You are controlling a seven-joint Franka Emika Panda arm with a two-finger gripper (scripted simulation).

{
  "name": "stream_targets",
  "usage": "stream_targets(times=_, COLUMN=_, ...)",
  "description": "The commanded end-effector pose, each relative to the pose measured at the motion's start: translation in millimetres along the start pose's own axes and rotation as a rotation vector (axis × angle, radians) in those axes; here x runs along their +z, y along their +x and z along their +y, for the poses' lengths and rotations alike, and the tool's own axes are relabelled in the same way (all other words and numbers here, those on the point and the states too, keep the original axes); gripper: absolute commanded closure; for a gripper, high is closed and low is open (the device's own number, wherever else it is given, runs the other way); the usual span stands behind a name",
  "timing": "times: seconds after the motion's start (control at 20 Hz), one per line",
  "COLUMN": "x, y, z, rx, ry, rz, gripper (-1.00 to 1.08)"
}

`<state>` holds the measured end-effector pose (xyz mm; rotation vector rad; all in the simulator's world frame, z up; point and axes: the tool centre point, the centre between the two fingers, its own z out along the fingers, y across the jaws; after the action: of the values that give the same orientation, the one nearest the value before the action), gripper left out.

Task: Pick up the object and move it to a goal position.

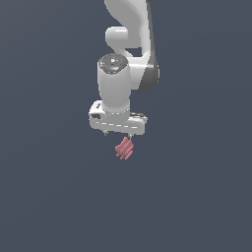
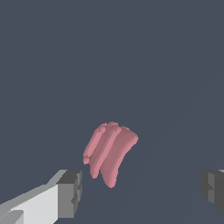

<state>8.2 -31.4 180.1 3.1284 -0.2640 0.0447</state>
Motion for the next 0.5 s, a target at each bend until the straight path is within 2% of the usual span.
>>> stream_targets(times=0.0, x=7, y=-2, z=-3, rx=0.047, ry=0.001, rz=-0.003, gripper=-0.92)
stream_targets(times=0.45, x=37, y=-14, z=-14, rx=0.268, ry=0.0, rz=-0.017, gripper=-0.92)
